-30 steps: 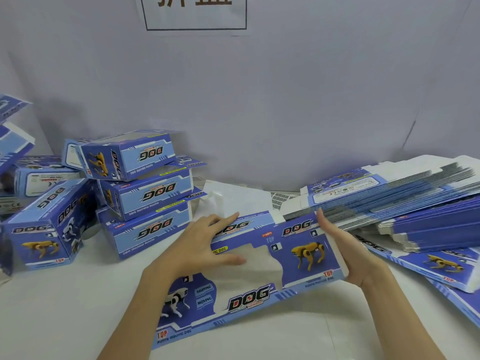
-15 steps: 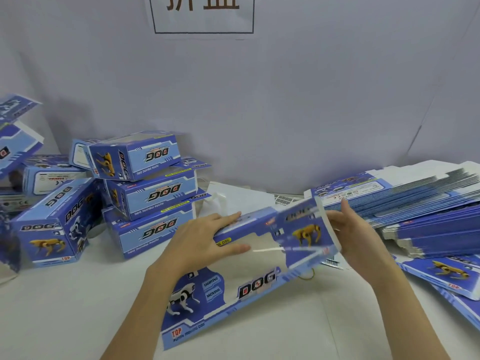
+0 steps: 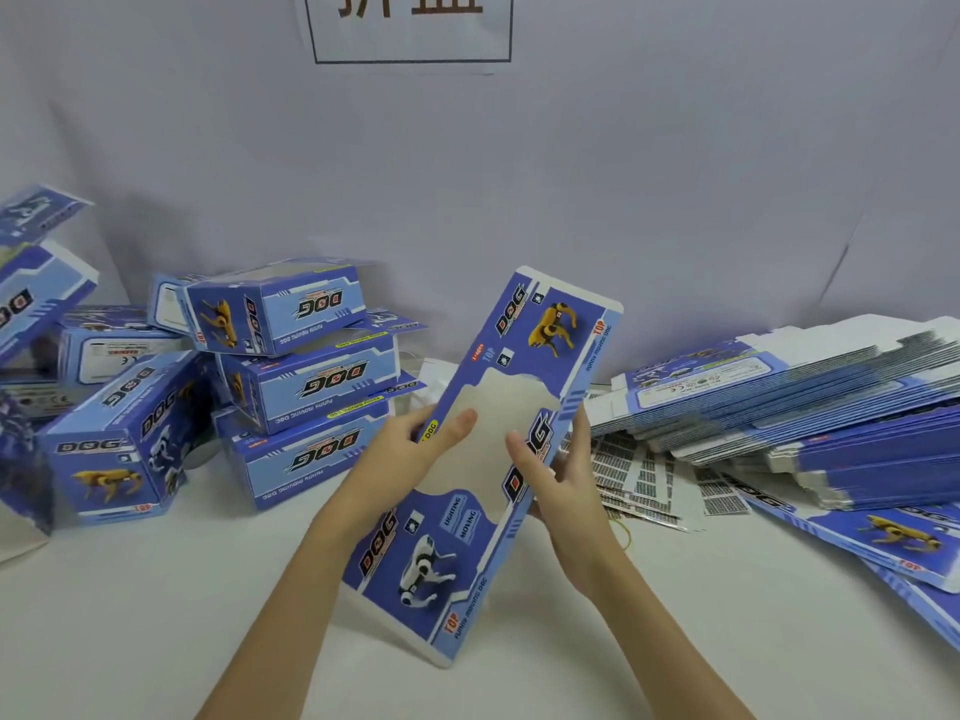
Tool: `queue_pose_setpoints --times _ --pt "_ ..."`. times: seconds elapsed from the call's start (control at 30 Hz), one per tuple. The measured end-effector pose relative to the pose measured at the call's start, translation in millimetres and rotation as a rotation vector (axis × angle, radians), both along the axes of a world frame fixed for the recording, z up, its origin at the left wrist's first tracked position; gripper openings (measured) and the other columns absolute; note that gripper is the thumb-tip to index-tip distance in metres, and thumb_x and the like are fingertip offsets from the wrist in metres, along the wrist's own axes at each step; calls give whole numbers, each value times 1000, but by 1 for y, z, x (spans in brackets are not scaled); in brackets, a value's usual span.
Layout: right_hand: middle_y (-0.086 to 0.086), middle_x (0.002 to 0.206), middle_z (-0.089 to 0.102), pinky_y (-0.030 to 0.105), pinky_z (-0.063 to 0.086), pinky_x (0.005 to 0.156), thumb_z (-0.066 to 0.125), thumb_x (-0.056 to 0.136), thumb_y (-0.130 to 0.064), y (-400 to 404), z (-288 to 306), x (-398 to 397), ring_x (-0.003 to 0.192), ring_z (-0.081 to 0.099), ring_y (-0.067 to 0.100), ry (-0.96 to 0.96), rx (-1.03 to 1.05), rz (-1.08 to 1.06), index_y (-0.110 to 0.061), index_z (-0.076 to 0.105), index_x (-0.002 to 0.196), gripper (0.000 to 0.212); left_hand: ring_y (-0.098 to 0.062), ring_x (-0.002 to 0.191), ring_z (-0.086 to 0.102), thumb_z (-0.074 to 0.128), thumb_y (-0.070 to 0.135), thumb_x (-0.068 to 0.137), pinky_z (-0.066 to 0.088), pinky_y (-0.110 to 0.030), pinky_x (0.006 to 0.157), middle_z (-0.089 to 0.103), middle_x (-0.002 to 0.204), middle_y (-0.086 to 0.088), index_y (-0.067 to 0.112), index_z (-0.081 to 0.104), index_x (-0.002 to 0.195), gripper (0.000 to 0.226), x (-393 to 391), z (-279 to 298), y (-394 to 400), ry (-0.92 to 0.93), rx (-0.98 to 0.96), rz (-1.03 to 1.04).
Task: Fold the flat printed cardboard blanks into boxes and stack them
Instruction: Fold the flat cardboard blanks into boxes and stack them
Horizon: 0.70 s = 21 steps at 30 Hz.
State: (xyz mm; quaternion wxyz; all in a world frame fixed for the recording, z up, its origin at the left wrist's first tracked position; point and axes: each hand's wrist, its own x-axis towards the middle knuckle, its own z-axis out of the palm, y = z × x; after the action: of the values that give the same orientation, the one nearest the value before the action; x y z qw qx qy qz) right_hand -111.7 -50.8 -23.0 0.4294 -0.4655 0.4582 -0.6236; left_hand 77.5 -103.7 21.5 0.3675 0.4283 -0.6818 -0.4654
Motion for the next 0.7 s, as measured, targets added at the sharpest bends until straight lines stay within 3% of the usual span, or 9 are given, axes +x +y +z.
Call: queue_pose_setpoints --times 0.07,0.17,0.23,0.3,0.37,0.5,0.57,0.63,0.7 --pt "-20 130 71 41 64 88 84 75 -60 -1 0 1 119 72 13 -45 -4 6 -60 20 154 102 -17 87 79 65 72 86 60 -22 62 81 101 5 53 74 101 25 1 3 1 67 94 -46" --pt "-17 129 72 34 65 85 84 78 -53 0 6 -2 115 74 15 -45 -65 -45 -51 28 154 95 -23 93 79 65 71 86 61 -25 65 80 107 -1 39 75 107 39 -1 1 1 127 194 -72" --pt "-18 127 73 28 64 81 82 79 -54 2 12 -7 113 74 12 -7 -93 -84 -47 34 152 88 -19 98 78 63 74 84 62 -28 70 78 114 7 48 64 123 47 -6 -2 4 146 247 -91" --pt "-19 127 72 25 63 79 78 83 -55 3 18 -16 112 74 10 31 -98 -68 -47 39 150 78 -14 104 76 57 79 85 64 -32 78 73 121 19 69 47 129 46 -15 -5 8 153 249 -95" --pt "-17 126 73 23 62 75 74 87 -52 4 22 -26 109 75 9 60 -82 -49 -42 41 153 75 -11 105 75 50 76 91 64 -33 77 70 120 27 74 35 133 45 -26 -7 12 194 224 -91" --pt "-9 122 75 29 64 68 81 85 -57 10 28 -40 103 78 15 74 -77 -131 -52 40 151 77 -11 104 76 47 72 92 61 -25 69 73 120 23 69 44 131 40 -43 -11 20 256 209 -92" --pt "-5 126 74 36 66 76 78 84 -55 13 27 -44 109 76 18 72 -102 -188 -59 38 150 78 -12 107 75 48 73 91 61 -25 69 71 123 23 79 46 118 28 -50 -14 22 270 183 -63" --pt "-6 125 75 37 66 80 75 86 -52 15 28 -47 111 76 18 90 -116 -187 -66 40 145 70 -6 111 72 46 73 90 61 -22 71 68 122 32 86 43 110 24 -54 -15 23 274 146 -46" --pt "-3 120 78 34 65 80 73 91 -48 15 31 -52 108 77 20 83 -113 -125 -63 44 146 64 3 107 71 43 73 91 59 -17 69 65 114 42 87 35 117 30 -54 -14 23 260 153 -75"
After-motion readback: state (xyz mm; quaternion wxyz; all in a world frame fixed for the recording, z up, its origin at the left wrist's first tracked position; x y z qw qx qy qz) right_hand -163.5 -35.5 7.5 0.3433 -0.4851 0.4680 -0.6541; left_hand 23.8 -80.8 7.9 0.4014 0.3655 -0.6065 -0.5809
